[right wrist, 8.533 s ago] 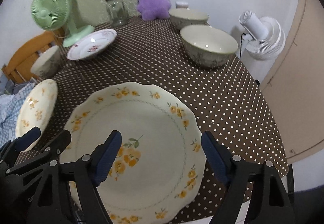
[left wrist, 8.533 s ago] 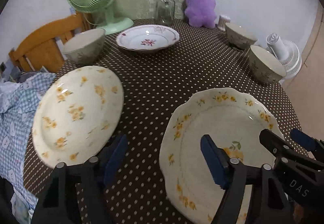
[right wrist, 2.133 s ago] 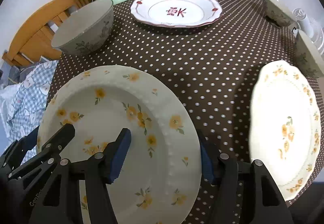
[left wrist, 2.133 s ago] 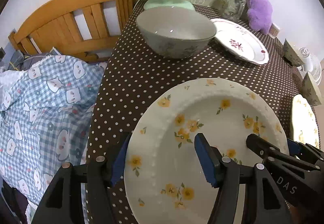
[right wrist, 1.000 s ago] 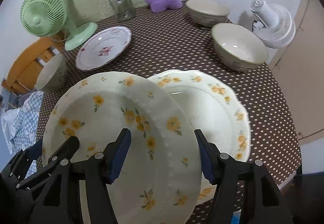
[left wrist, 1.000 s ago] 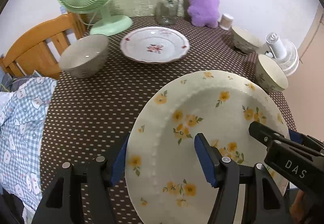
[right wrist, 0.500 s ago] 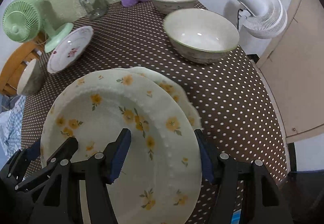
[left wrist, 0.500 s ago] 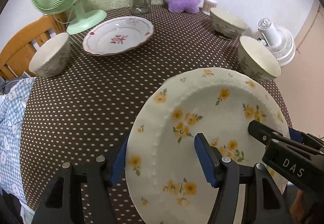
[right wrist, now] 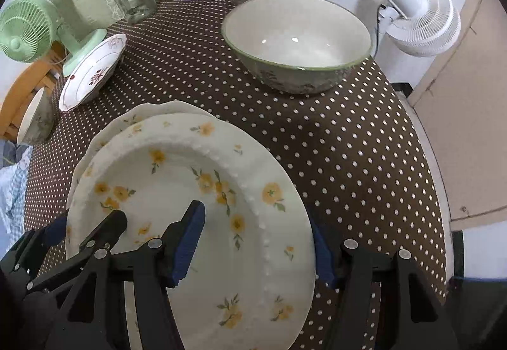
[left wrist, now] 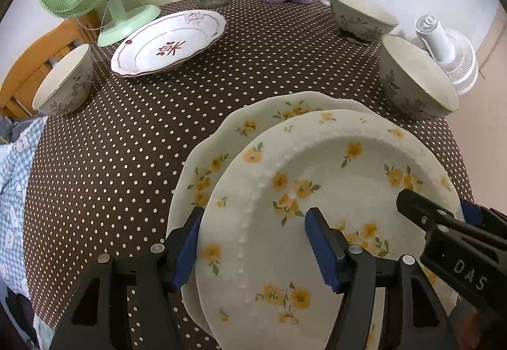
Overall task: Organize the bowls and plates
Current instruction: 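Carry the beaded-rim plate over the scalloped plate and lower it on top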
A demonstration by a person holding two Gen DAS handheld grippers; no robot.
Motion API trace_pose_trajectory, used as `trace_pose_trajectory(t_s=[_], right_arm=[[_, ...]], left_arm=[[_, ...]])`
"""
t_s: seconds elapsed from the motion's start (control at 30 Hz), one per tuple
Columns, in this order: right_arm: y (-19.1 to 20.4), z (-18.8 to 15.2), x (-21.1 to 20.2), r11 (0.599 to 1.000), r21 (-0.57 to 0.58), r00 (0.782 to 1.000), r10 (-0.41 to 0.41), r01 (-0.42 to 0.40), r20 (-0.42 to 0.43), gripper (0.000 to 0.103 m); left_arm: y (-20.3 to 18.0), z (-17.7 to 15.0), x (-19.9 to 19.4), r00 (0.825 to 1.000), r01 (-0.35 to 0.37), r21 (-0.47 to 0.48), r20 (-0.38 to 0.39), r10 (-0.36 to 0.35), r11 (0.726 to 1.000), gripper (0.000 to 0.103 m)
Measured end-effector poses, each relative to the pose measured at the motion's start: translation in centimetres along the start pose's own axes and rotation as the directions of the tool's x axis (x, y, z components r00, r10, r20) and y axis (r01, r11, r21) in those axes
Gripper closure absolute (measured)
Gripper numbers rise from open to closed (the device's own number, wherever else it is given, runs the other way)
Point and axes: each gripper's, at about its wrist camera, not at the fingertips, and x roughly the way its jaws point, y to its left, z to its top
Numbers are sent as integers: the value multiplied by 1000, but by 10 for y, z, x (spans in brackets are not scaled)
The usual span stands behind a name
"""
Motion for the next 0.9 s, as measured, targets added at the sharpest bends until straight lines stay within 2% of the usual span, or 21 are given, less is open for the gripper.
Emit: trace_pose_trajectory(t_s=[0.43, 0.53, 0.63, 0.73, 0.83, 0.9], right_arm=[[1, 4, 13, 1000, -14, 1000, 27, -27, -10, 37], [1, 4, 12, 999, -22, 999, 34, -34, -9, 39], [2, 2, 11, 998, -37, 999, 46, -46, -9, 40], [4, 1, 8, 998, -31, 999, 49, -49, 3, 40], [3, -3, -3, 999, -50, 999, 23, -21, 32, 40], [1, -5, -10, 998, -58, 999, 19, -16, 48, 47]], left_arm=[[-1, 0, 1, 995, -87, 27, 43, 86, 996, 34], [-7, -1, 0, 991, -129, 65, 47, 126, 989, 34], [-10, -3, 1, 989, -140, 75, 52, 137, 987, 30], [-6, -2, -2, 992, -116, 49, 50, 114, 992, 28], [0, -2, -10, 996, -61, 0, 58, 61, 998, 23], [2, -3, -17, 997, -26, -15, 75, 27, 1000, 18]])
